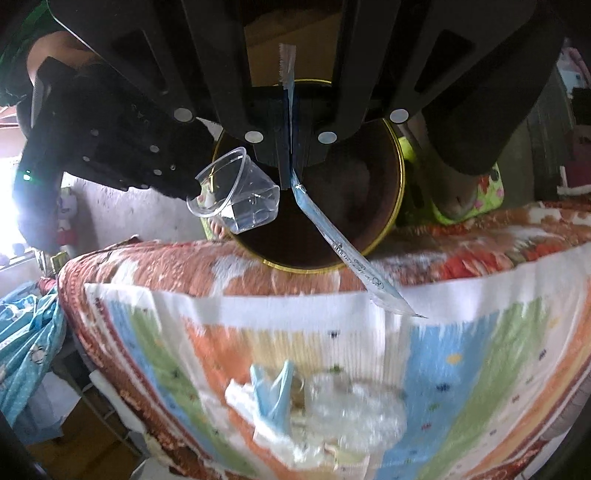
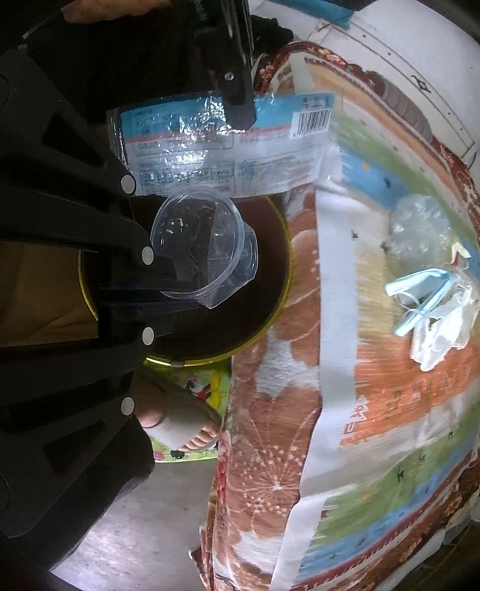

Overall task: Collect trash
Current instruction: 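Open left tool dropping the packet while right tool drops the cup into bin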

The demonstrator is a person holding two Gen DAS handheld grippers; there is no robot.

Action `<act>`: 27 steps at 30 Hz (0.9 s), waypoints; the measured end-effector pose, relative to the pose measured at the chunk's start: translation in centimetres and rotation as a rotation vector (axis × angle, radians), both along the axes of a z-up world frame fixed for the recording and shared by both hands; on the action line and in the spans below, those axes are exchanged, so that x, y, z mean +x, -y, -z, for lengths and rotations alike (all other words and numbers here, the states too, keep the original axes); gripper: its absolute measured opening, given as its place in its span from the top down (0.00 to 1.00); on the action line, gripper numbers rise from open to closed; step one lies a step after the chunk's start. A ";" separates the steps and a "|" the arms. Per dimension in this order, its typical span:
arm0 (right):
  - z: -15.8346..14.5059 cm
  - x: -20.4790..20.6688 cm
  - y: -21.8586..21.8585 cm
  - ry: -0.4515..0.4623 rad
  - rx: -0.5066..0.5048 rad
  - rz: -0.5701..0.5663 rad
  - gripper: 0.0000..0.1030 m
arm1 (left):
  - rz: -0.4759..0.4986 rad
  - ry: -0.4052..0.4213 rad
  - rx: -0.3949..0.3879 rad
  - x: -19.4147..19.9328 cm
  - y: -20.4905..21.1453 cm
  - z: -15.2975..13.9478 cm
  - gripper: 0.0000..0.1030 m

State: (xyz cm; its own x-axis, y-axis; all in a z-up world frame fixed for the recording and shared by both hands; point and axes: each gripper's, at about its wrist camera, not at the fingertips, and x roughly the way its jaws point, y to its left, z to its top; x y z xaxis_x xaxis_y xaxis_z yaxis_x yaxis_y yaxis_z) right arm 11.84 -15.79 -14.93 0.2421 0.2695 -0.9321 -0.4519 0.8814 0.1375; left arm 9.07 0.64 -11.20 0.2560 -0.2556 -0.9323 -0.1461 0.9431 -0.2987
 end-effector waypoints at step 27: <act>1.0 0.8 0.1 -0.034 0.002 0.062 0.72 | -0.111 0.019 -0.042 1.0 -2.1 -0.3 0.75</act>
State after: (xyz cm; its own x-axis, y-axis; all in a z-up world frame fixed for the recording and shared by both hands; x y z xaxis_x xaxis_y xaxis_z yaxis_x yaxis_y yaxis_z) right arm 12.68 -15.93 -15.91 0.2267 0.2571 -0.9394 -0.3913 0.9073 0.1539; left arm 10.07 2.76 -10.86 0.3028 -0.2636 -0.9159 -0.2432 0.9078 -0.3417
